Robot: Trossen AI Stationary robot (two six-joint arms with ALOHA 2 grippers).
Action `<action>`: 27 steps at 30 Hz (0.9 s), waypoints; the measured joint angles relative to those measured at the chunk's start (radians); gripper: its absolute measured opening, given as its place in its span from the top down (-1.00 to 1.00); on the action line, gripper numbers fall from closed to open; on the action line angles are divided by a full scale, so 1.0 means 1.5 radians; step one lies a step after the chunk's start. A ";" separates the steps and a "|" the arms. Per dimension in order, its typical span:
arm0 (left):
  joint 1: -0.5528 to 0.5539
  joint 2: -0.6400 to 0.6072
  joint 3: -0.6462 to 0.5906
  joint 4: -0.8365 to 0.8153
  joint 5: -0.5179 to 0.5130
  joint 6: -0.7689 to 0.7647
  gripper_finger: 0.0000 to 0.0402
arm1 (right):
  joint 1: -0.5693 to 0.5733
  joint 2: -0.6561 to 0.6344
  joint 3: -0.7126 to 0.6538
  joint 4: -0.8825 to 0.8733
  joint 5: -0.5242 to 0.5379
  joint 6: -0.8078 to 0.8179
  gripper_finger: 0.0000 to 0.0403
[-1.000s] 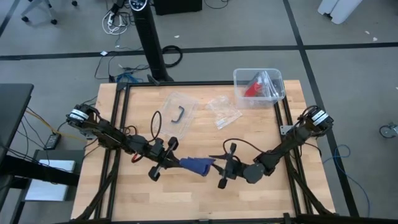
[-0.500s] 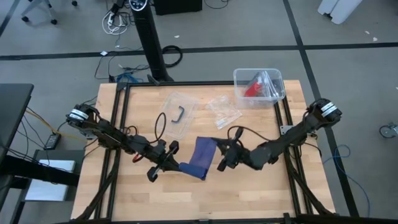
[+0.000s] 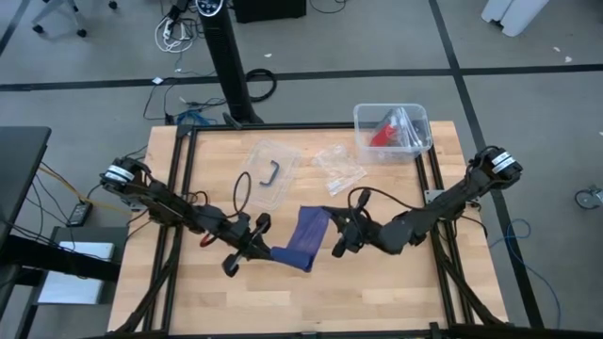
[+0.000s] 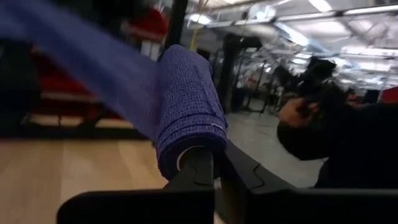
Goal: Roll bandage
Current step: Roll the blue bandage
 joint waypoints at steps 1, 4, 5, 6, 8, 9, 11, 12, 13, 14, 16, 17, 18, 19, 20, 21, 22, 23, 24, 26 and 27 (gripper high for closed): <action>0.000 0.000 0.000 0.015 0.003 0.009 0.95 | 0.003 0.000 0.001 -0.026 0.006 0.036 1.00; 0.001 0.001 0.000 0.045 0.005 0.033 0.95 | 0.016 0.000 0.001 -0.104 0.013 0.143 1.00; 0.001 0.001 0.000 0.047 0.004 0.039 0.95 | 0.020 0.000 0.001 -0.131 0.008 0.187 1.00; 0.001 0.001 0.000 0.047 -0.003 0.051 0.95 | 0.025 0.000 0.001 -0.158 0.002 0.232 1.00; 0.005 0.001 0.000 0.048 -0.021 0.069 0.95 | 0.039 0.000 0.001 -0.200 -0.009 0.311 1.00; 0.009 0.001 0.000 0.048 -0.029 0.078 0.95 | 0.044 0.000 0.001 -0.215 -0.018 0.345 1.00; 0.016 0.001 0.000 0.048 -0.060 0.101 0.95 | 0.056 0.000 0.001 -0.236 -0.042 0.405 1.00; 0.020 0.001 0.000 0.049 -0.078 0.114 0.95 | 0.062 0.000 0.001 -0.240 -0.055 0.430 1.00; 0.025 0.001 0.000 0.049 -0.095 0.128 0.95 | 0.068 0.000 0.001 -0.240 -0.068 0.449 1.00; 0.030 0.001 0.000 0.049 -0.112 0.142 0.95 | 0.073 0.000 0.001 -0.240 -0.083 0.465 1.00; 0.041 0.001 0.000 0.050 -0.148 0.162 0.95 | 0.082 0.000 0.001 -0.240 -0.110 0.489 1.00; 0.047 0.001 0.000 0.050 -0.166 0.172 0.95 | 0.086 0.000 0.001 -0.239 -0.121 0.498 1.00; 0.053 0.001 0.000 0.049 -0.181 0.179 0.95 | 0.088 0.000 0.001 -0.237 -0.130 0.505 1.00; 0.058 0.001 0.000 0.049 -0.194 0.187 0.95 | 0.091 0.000 0.001 -0.235 -0.140 0.512 1.00; 0.064 0.001 0.000 0.049 -0.203 0.190 0.95 | 0.093 0.000 0.001 -0.234 -0.149 0.517 1.00; 0.070 0.001 0.000 0.049 -0.211 0.193 0.95 | 0.095 0.000 0.001 -0.231 -0.156 0.521 1.00; 0.076 0.001 0.000 0.049 -0.215 0.194 0.95 | 0.097 0.000 0.001 -0.226 -0.164 0.521 1.00; 0.082 0.001 0.000 0.049 -0.218 0.194 0.95 | 0.099 0.000 0.001 -0.222 -0.170 0.521 1.00; 0.088 0.001 -0.001 0.049 -0.226 0.194 0.95 | 0.101 0.000 0.001 -0.219 -0.177 0.521 1.00; 0.099 0.001 0.000 0.049 -0.245 0.195 0.95 | 0.102 0.000 0.001 -0.210 -0.196 0.519 1.00; 0.105 0.001 -0.001 0.048 -0.254 0.195 0.95 | 0.103 0.000 0.001 -0.203 -0.205 0.516 1.00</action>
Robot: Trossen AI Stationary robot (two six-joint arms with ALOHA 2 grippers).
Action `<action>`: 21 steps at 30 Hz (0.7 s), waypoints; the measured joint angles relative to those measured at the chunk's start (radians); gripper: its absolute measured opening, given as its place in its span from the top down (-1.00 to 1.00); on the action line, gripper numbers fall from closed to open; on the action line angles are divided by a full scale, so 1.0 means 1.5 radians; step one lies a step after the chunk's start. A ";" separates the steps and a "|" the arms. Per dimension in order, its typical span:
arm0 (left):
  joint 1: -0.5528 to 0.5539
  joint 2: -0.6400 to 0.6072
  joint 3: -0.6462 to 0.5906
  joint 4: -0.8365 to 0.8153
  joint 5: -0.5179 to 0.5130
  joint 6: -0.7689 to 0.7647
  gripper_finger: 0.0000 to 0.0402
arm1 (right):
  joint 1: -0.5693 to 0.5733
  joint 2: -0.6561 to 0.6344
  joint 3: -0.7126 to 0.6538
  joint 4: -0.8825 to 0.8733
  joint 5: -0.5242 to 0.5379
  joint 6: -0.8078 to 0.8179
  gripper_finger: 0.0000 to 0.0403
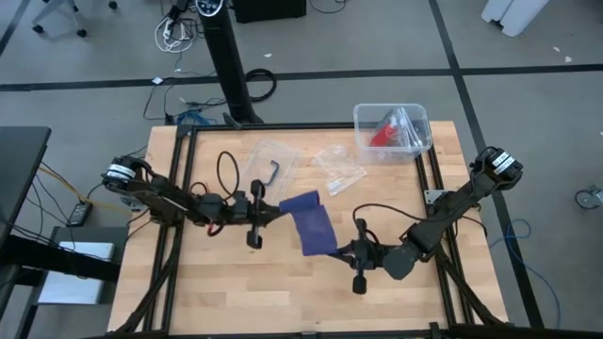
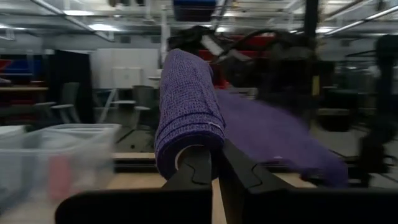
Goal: Roll bandage
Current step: Roll the blue bandage
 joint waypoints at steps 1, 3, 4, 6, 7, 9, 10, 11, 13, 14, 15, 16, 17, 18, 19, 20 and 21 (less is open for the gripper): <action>0.007 0.000 0.000 0.000 -0.007 0.001 0.95 | 0.001 0.000 0.000 0.009 -0.007 -0.005 1.00; 0.020 0.000 0.000 -0.001 -0.009 0.002 0.95 | 0.002 0.000 0.000 0.024 -0.017 -0.012 1.00; 0.026 0.000 0.000 -0.001 -0.008 0.003 0.95 | 0.002 0.000 0.000 0.033 -0.024 -0.016 1.00; 0.038 0.000 0.000 -0.003 -0.008 0.002 0.95 | 0.003 0.000 0.000 0.055 -0.040 -0.027 1.00; 0.044 0.000 0.000 -0.005 -0.008 0.002 0.95 | 0.003 0.000 0.000 0.067 -0.048 -0.033 1.00; 0.053 0.000 0.000 -0.013 -0.008 0.000 0.95 | 0.003 0.000 0.000 0.085 -0.058 -0.044 1.00; 0.058 -0.001 0.000 -0.023 -0.007 -0.002 0.95 | 0.003 0.000 0.000 0.094 -0.059 -0.050 1.00; 0.062 0.000 0.000 -0.033 -0.007 -0.003 0.95 | 0.003 0.000 0.000 0.102 -0.060 -0.056 1.00; 0.070 0.000 0.000 -0.052 -0.008 -0.004 0.95 | 0.003 0.000 0.000 0.122 -0.060 -0.068 1.00; 0.073 -0.001 0.000 -0.062 -0.008 -0.004 0.95 | 0.003 0.000 0.000 0.131 -0.060 -0.071 1.00; 0.075 -0.001 0.000 -0.075 -0.010 -0.005 0.95 | 0.002 0.000 0.000 0.140 -0.060 -0.073 1.00; 0.077 -0.001 0.000 -0.089 -0.014 -0.005 0.95 | 0.000 0.000 0.000 0.147 -0.061 -0.076 1.00; 0.079 -0.001 0.000 -0.100 -0.017 -0.005 0.95 | -0.003 0.000 0.000 0.157 -0.062 -0.080 1.00; 0.082 -0.001 0.000 -0.108 -0.020 -0.005 0.95 | -0.006 0.001 0.000 0.167 -0.063 -0.085 1.00; 0.084 -0.001 0.000 -0.115 -0.022 -0.005 0.95 | -0.009 0.001 0.000 0.176 -0.063 -0.088 1.00; 0.085 -0.001 0.000 -0.123 -0.024 -0.005 0.95 | -0.013 0.001 0.000 0.184 -0.063 -0.090 1.00; 0.087 -0.001 0.000 -0.133 -0.025 -0.005 0.95 | -0.017 0.001 0.000 0.190 -0.064 -0.091 1.00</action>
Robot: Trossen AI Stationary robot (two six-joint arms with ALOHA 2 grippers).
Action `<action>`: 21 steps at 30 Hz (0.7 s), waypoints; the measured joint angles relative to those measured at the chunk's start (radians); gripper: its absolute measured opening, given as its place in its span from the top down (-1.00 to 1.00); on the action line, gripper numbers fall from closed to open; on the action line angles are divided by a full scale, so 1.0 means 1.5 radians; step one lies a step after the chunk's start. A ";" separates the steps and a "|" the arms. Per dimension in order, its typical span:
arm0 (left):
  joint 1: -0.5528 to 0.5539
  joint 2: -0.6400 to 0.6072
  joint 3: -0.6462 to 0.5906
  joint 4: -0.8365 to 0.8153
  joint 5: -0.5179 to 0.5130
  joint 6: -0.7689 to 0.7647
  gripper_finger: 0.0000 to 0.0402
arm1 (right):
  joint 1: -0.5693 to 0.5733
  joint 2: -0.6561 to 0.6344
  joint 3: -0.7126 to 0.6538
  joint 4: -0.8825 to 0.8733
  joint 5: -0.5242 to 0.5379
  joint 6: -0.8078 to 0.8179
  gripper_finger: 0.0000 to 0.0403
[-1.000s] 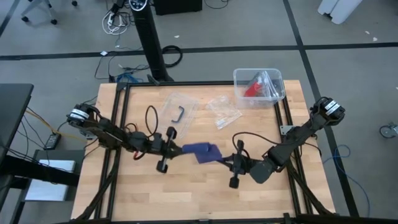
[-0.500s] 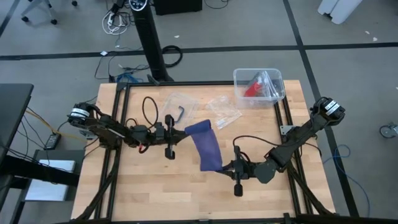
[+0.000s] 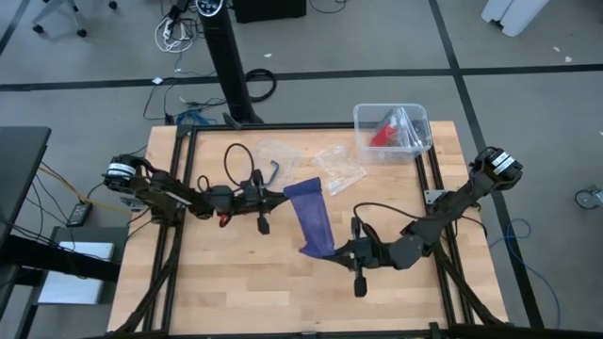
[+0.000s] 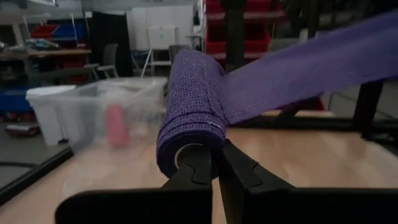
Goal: Roll bandage
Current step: Roll the blue bandage
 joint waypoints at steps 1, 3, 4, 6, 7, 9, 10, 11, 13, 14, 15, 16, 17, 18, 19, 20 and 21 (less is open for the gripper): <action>0.001 0.000 0.000 -0.010 -0.001 0.000 0.95 | -0.005 0.000 0.000 0.008 -0.001 -0.003 1.00; 0.001 0.000 0.000 -0.028 -0.002 -0.001 0.95 | -0.016 0.000 0.001 0.020 0.000 -0.008 1.00; 0.001 0.000 0.000 -0.041 -0.002 -0.004 0.95 | -0.022 0.000 0.005 0.018 -0.001 -0.011 1.00; 0.001 0.000 0.000 -0.069 -0.003 -0.012 0.95 | -0.035 0.000 0.020 0.008 -0.006 -0.017 1.00; 0.001 0.000 0.000 -0.082 -0.004 -0.016 0.95 | -0.042 0.000 0.029 0.004 -0.014 -0.021 1.00; 0.001 0.000 0.000 -0.106 -0.004 -0.021 0.95 | -0.057 0.000 0.049 -0.013 -0.024 -0.030 1.00; 0.001 0.000 0.000 -0.116 -0.004 -0.021 0.95 | -0.064 0.000 0.059 -0.026 -0.024 -0.037 1.00; 0.000 0.000 0.000 -0.124 -0.004 -0.022 0.95 | -0.071 0.000 0.070 -0.039 -0.025 -0.045 1.00; -0.006 0.000 0.000 -0.136 -0.004 -0.023 0.95 | -0.087 0.000 0.092 -0.062 -0.032 -0.061 1.00; -0.009 0.000 0.001 -0.140 -0.004 -0.023 0.95 | -0.095 0.000 0.103 -0.074 -0.037 -0.068 1.00; -0.013 0.000 0.001 -0.143 -0.004 -0.023 0.95 | -0.104 0.000 0.113 -0.085 -0.042 -0.074 1.00; -0.016 0.002 0.001 -0.143 -0.004 -0.023 0.95 | -0.112 0.000 0.122 -0.094 -0.044 -0.080 1.00; -0.019 0.007 0.001 -0.140 -0.005 -0.023 0.95 | -0.121 0.000 0.129 -0.098 -0.051 -0.085 1.00; -0.023 0.013 0.001 -0.137 -0.004 -0.024 0.95 | -0.129 0.000 0.134 -0.098 -0.054 -0.088 1.00; -0.026 0.022 0.001 -0.137 -0.004 -0.026 0.95 | -0.138 0.000 0.141 -0.100 -0.055 -0.092 1.00; -0.027 0.032 0.003 -0.138 -0.004 -0.033 0.95 | -0.146 0.000 0.147 -0.102 -0.056 -0.096 1.00; -0.029 0.044 0.007 -0.139 -0.004 -0.037 0.95 | -0.154 0.000 0.153 -0.106 -0.056 -0.099 1.00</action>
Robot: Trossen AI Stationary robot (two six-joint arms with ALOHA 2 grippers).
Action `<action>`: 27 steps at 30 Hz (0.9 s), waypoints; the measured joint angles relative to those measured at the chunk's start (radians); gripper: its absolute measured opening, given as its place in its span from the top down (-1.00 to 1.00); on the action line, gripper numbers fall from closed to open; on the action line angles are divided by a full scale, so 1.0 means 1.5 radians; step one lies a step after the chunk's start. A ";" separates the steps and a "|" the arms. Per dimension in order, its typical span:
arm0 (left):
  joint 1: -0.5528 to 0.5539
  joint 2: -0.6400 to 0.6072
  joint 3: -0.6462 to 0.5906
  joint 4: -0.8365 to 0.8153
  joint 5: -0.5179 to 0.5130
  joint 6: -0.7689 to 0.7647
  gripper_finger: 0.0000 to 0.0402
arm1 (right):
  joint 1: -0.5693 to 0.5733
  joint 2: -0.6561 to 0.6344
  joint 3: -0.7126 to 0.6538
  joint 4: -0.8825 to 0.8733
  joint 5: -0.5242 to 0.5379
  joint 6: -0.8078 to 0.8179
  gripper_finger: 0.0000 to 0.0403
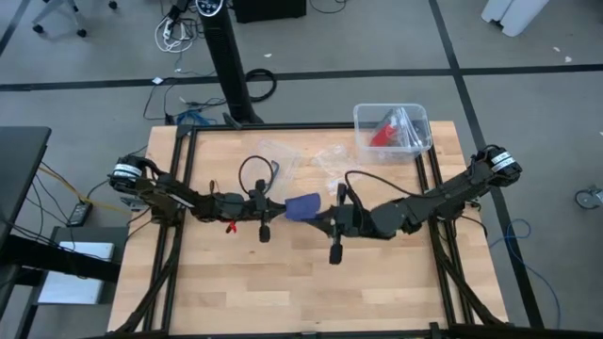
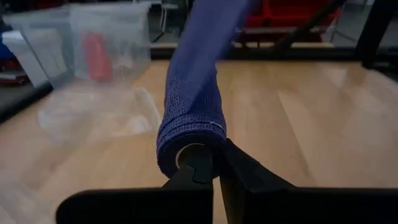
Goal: Roll bandage
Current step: Roll the blue bandage
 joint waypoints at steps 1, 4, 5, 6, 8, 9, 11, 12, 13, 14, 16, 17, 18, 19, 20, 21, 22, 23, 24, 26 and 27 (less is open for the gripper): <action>-0.003 0.013 0.004 0.001 0.000 -0.003 0.95 | -0.007 0.000 0.006 -0.007 0.000 -0.004 1.00; -0.015 0.058 0.026 0.003 0.000 -0.003 0.95 | -0.031 0.000 0.023 -0.027 0.000 -0.006 1.00; -0.020 0.074 0.035 0.008 0.000 -0.003 0.95 | -0.038 0.000 0.026 -0.028 0.000 -0.010 1.00; -0.026 0.090 0.044 0.017 0.000 -0.003 0.95 | -0.046 0.000 0.031 -0.030 0.000 -0.016 1.00; -0.036 0.121 0.061 0.034 0.001 -0.003 0.95 | -0.057 0.000 0.040 -0.034 0.000 -0.030 1.00; -0.042 0.135 0.069 0.041 0.003 -0.001 0.95 | -0.063 0.000 0.047 -0.040 0.000 -0.036 1.00; -0.054 0.157 0.081 0.045 0.003 -0.001 0.95 | -0.073 0.000 0.062 -0.048 0.000 -0.048 1.00; -0.061 0.166 0.085 0.054 0.003 -0.001 0.95 | -0.076 0.000 0.071 -0.052 0.000 -0.057 1.00; -0.068 0.174 0.086 0.066 0.003 -0.001 0.95 | -0.078 0.000 0.079 -0.057 0.001 -0.064 1.00; -0.074 0.180 0.086 0.079 0.003 -0.001 0.95 | -0.081 0.000 0.086 -0.058 0.002 -0.073 1.00; -0.085 0.186 0.086 0.097 0.003 0.000 0.95 | -0.084 0.000 0.100 -0.066 0.003 -0.084 1.00; -0.090 0.187 0.086 0.105 0.002 0.000 0.95 | -0.085 0.000 0.107 -0.067 0.004 -0.086 1.00; -0.093 0.187 0.086 0.111 -0.001 0.001 0.95 | -0.085 0.000 0.113 -0.067 0.003 -0.087 1.00; -0.094 0.187 0.086 0.115 -0.004 0.001 0.95 | -0.085 0.000 0.116 -0.067 0.002 -0.088 1.00; -0.094 0.187 0.086 0.117 -0.006 0.001 0.95 | -0.082 0.000 0.119 -0.068 -0.001 -0.088 1.00; -0.094 0.187 0.086 0.119 -0.008 0.000 0.95 | -0.077 0.000 0.120 -0.070 -0.002 -0.087 1.00; -0.091 0.187 0.086 0.121 -0.009 -0.002 0.95 | -0.071 0.000 0.120 -0.071 -0.003 -0.086 1.00; -0.087 0.187 0.085 0.124 -0.009 -0.003 0.95 | -0.064 0.000 0.120 -0.071 -0.003 -0.085 1.00; -0.081 0.187 0.085 0.126 -0.009 -0.008 0.95 | -0.057 0.000 0.120 -0.070 -0.003 -0.085 1.00; -0.070 0.187 0.085 0.126 -0.009 -0.021 0.95 | -0.043 0.000 0.120 -0.071 -0.003 -0.078 1.00; -0.064 0.187 0.085 0.126 -0.009 -0.030 0.96 | -0.036 0.000 0.120 -0.070 -0.005 -0.072 1.00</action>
